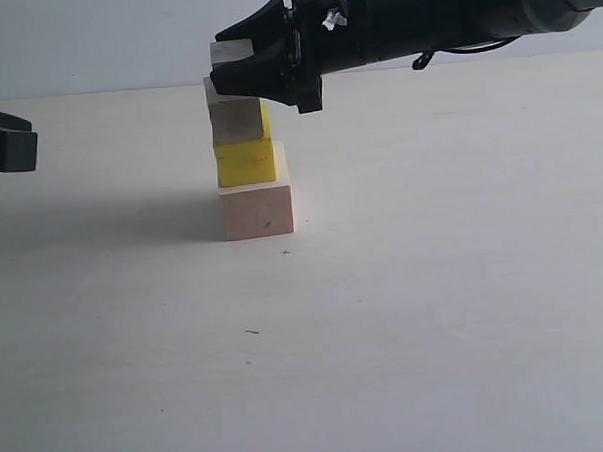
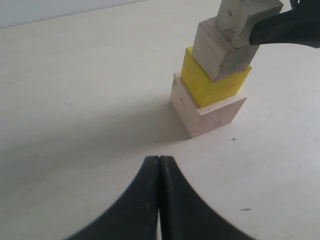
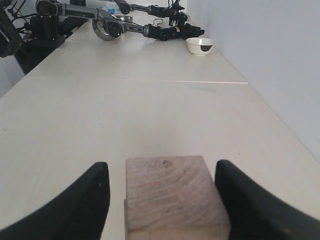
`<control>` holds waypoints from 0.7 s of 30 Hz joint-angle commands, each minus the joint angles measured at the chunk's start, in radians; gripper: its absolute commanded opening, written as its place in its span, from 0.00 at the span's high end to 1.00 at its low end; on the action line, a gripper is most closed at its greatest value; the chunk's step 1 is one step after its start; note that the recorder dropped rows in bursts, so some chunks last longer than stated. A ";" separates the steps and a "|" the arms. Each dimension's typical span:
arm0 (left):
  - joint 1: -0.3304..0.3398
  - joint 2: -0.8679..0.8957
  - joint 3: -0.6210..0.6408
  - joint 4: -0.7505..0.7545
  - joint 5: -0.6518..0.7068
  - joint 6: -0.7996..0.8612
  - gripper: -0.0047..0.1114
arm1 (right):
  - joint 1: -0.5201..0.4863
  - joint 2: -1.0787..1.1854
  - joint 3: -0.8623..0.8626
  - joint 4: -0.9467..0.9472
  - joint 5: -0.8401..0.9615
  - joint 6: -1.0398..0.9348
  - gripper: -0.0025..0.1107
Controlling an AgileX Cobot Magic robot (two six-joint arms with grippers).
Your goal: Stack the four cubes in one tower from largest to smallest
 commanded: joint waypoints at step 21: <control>0.129 0.221 -0.052 -0.011 -0.244 -0.056 0.96 | -0.227 -0.229 -0.008 -0.207 -0.172 0.841 0.98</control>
